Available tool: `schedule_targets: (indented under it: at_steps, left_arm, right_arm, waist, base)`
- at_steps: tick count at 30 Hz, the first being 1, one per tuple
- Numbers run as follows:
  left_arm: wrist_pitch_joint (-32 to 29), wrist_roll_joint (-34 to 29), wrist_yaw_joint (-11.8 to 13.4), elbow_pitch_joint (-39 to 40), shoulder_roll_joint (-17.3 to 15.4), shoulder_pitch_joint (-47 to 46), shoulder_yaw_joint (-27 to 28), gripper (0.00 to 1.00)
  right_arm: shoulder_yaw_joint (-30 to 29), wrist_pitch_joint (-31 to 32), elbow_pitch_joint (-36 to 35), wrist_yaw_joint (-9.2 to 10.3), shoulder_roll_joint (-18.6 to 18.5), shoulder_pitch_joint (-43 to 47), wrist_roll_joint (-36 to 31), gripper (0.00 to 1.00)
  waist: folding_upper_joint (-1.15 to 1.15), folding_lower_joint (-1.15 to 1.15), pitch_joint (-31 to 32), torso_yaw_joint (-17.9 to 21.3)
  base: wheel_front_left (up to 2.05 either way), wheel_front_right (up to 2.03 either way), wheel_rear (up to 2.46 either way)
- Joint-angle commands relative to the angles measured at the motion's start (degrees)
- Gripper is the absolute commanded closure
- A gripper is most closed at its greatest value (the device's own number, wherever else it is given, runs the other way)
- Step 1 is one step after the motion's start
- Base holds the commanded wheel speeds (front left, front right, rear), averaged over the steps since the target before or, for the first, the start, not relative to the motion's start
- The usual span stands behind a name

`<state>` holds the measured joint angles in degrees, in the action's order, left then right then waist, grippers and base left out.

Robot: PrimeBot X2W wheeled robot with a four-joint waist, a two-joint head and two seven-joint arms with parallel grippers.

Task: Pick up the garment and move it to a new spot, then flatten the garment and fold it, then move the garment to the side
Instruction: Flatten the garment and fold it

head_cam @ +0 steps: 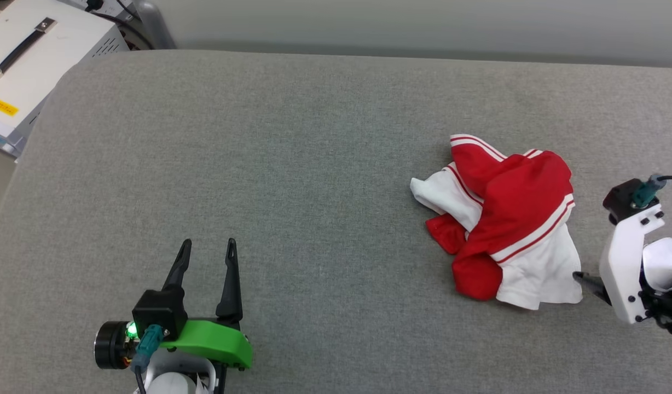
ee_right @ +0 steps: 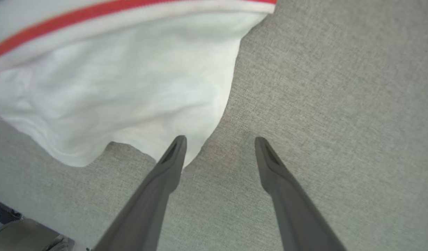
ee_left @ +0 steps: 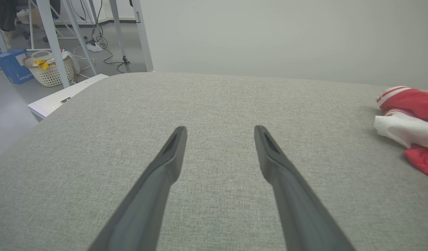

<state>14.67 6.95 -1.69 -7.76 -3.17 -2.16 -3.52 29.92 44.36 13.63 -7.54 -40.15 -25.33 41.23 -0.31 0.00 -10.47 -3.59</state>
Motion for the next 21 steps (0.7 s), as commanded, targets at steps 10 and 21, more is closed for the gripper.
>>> schedule_targets:
  at_steps: [10,21]
  left_arm:
    - [0.3,0.9,0.9,-0.3,0.3,-2.1,-0.5,0.0]
    - [0.3,0.7,1.1,-1.3,0.3,-0.9,-0.2,0.0]
  right_arm:
    - [8.4,-4.3,10.7,0.05,5.3,1.5,1.7,0.0]
    - [6.0,-17.0,12.3,0.05,-0.2,-2.3,4.4,1.0]
  waist:
    - [0.31,0.0,-2.6,-1.8]
    - [0.31,0.0,1.0,0.2]
  base:
    - [0.0,0.0,0.0]
    - [0.0,0.0,0.0]
